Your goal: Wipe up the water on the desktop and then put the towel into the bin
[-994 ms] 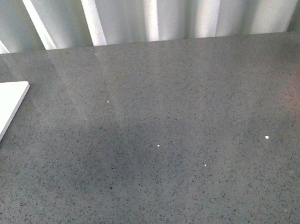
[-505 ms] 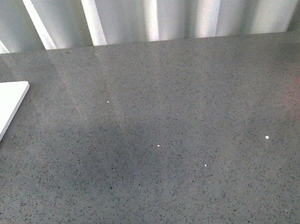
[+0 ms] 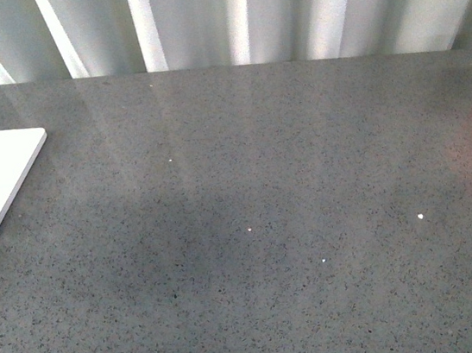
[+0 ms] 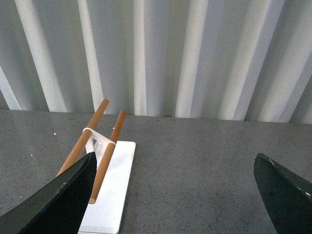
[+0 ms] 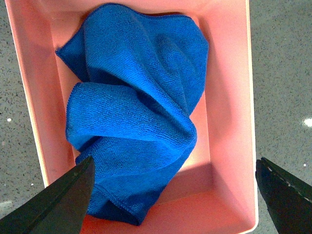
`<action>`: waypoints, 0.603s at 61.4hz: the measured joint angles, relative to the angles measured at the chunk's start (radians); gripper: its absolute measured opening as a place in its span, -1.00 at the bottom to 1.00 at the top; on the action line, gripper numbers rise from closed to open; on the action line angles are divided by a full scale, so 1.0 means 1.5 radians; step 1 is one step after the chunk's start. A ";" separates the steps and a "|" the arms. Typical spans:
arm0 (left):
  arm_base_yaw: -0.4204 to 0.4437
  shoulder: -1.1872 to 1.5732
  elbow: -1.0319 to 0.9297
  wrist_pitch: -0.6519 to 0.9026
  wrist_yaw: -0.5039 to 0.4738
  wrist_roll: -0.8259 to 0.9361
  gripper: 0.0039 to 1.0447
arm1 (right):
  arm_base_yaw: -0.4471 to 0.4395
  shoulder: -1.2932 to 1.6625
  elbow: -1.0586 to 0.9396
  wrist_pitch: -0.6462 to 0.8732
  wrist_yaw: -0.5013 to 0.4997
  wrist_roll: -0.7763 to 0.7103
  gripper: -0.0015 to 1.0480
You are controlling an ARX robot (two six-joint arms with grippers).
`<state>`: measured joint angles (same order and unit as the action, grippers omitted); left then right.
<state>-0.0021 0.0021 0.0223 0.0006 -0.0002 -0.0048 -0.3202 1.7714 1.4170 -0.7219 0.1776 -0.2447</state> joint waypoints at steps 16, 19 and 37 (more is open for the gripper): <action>0.000 0.000 0.000 0.000 -0.001 0.000 0.87 | -0.010 -0.061 -0.175 0.344 -0.225 0.077 0.58; 0.000 0.000 0.000 0.000 -0.001 0.000 0.87 | -0.003 -0.101 -0.290 0.538 -0.289 0.111 0.41; 0.000 -0.001 0.000 0.000 0.000 0.000 0.87 | 0.079 -0.287 -0.643 1.083 -0.255 0.150 -0.68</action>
<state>-0.0021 0.0013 0.0223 0.0006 -0.0006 -0.0044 -0.2020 1.3407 0.4519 0.9024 -0.2047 -0.0200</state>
